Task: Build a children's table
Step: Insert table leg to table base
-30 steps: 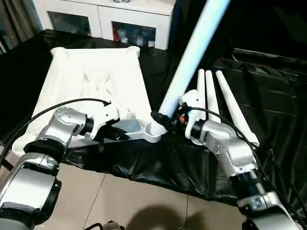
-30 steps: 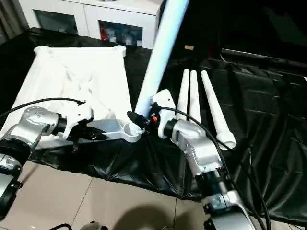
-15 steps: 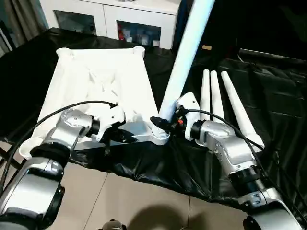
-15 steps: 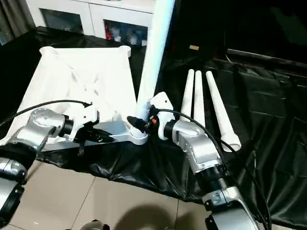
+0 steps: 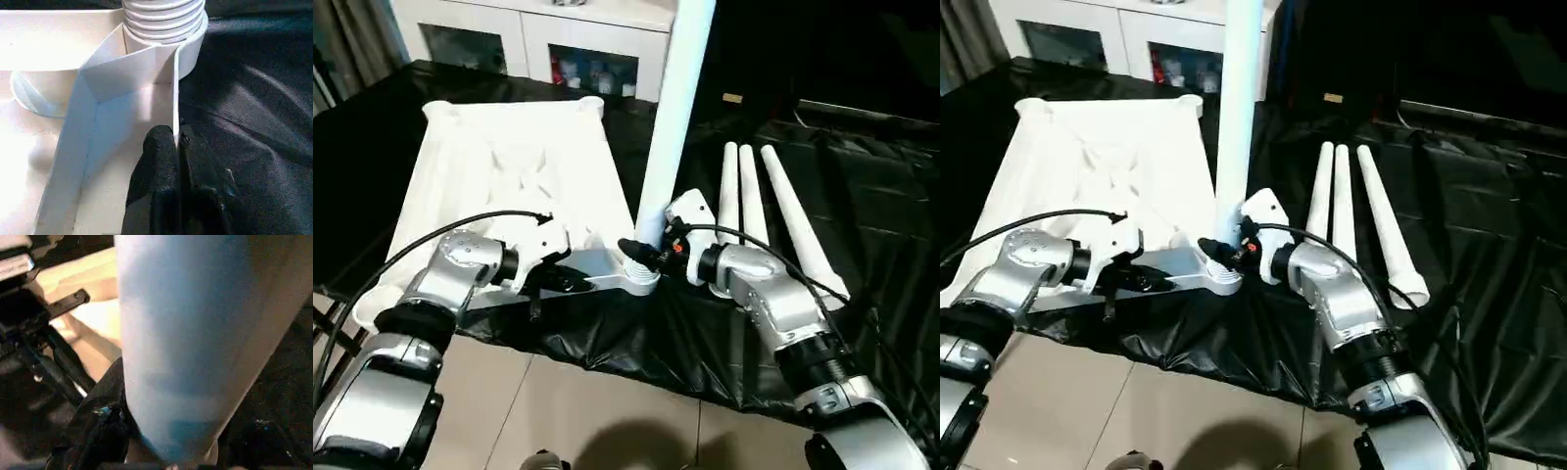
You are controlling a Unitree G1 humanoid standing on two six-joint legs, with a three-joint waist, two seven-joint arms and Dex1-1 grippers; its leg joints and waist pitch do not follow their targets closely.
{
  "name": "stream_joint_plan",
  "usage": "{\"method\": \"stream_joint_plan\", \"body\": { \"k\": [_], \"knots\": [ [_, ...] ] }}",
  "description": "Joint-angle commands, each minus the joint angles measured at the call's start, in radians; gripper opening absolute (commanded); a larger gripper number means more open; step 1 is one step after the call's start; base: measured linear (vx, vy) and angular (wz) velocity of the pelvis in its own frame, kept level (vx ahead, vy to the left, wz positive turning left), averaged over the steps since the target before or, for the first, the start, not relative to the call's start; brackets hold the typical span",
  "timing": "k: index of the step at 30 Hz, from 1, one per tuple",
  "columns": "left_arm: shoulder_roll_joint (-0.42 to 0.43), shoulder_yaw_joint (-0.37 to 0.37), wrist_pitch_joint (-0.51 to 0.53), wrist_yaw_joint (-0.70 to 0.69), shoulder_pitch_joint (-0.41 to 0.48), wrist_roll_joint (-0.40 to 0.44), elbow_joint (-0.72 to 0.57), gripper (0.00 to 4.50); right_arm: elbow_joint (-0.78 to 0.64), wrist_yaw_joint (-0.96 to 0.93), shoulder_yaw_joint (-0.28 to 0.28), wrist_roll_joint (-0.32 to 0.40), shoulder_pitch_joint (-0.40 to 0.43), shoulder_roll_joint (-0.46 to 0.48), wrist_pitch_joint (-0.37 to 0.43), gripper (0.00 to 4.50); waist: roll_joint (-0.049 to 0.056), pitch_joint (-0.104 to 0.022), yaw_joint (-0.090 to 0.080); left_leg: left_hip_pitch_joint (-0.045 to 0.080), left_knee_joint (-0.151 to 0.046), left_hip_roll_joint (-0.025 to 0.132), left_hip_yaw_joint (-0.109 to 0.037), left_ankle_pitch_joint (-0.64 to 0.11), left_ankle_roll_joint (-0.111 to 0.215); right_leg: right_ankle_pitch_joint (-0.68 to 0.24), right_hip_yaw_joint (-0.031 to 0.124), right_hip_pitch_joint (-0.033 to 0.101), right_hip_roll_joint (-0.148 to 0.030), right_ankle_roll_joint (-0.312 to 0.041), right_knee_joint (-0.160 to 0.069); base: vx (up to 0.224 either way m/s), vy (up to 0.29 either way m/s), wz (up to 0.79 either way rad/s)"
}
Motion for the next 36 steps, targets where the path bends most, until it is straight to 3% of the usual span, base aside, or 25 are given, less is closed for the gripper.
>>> {"method": "stream_joint_plan", "body": {
  "k": [1,2,5,12,18,19,20,29,36],
  "knots": [
    [-0.027,-0.008,-0.002,-0.002,0.025,-0.008,-0.006,0.0,0.037,-0.007,-0.018,0.014,0.017,0.004,0.008,1.91,0.012,-0.069,0.001,0.019,-0.077,0.044,-0.013,-0.232,-0.024,-0.143,0.051,0.044,-0.093,-0.217,-0.081,0.0,0.0,0.0],
    [-0.031,-0.007,0.002,0.014,0.026,-0.004,-0.009,0.0,0.052,-0.003,-0.055,0.047,0.029,0.014,0.006,1.91,0.012,-0.069,0.001,0.019,-0.077,0.044,-0.013,-0.234,-0.026,-0.144,0.051,0.044,-0.093,-0.217,-0.082,0.0,0.0,0.0],
    [-0.037,0.0,0.01,0.029,0.026,-0.005,-0.014,0.0,0.071,0.0,-0.099,0.086,0.051,0.023,-0.004,1.91,0.014,-0.069,0.002,0.019,-0.077,0.045,-0.013,-0.235,-0.022,-0.138,0.051,0.044,-0.095,-0.221,-0.083,0.0,0.0,0.0],
    [-0.041,0.008,0.007,0.072,0.023,-0.001,-0.011,0.0,0.078,0.013,-0.099,0.077,0.123,0.027,-0.068,1.91,0.015,-0.07,0.009,0.02,-0.078,0.043,-0.012,-0.236,-0.016,-0.15,0.049,0.043,-0.093,-0.217,-0.085,0.0,0.0,0.0],
    [-0.041,0.012,0.005,0.086,0.024,0.004,-0.012,0.0,0.063,-0.024,-0.049,-0.006,0.168,0.022,-0.161,1.91,0.018,-0.068,0.011,0.02,-0.082,0.044,-0.014,-0.257,-0.024,-0.191,0.05,0.04,-0.093,-0.202,-0.089,0.0,0.0,0.0],
    [-0.042,0.012,0.005,0.087,0.024,0.004,-0.012,0.0,0.06,-0.027,-0.046,-0.01,0.169,0.022,-0.165,1.91,0.014,-0.067,0.01,0.02,-0.083,0.044,-0.014,-0.263,-0.024,-0.2,0.05,0.041,-0.093,-0.2,-0.09,0.0,0.0,0.0],
    [-0.041,0.011,0.004,0.086,0.026,0.006,-0.013,0.0,0.055,-0.036,-0.029,-0.029,0.168,0.02,-0.173,1.91,0.016,-0.064,0.01,0.022,-0.085,0.044,-0.015,-0.284,-0.026,-0.247,0.051,0.038,-0.094,-0.189,-0.095,0.0,0.0,0.0],
    [-0.022,-0.009,-0.001,0.036,0.044,0.013,-0.044,0.0,0.102,0.043,0.084,-0.109,0.103,0.003,-0.138,1.91,0.008,-0.065,0.002,0.021,-0.088,0.045,-0.017,-0.288,-0.024,-0.257,0.052,0.037,-0.092,-0.178,-0.096,0.0,0.0,0.0],
    [-0.005,-0.017,-0.004,-0.003,0.048,0.008,-0.066,0.0,0.147,0.104,0.118,-0.121,0.089,0.005,-0.133,1.91,0.002,-0.069,-0.007,0.023,-0.09,0.046,-0.016,-0.28,-0.019,-0.215,0.05,0.039,-0.092,-0.191,-0.093,0.0,0.0,0.0]
  ]
}}
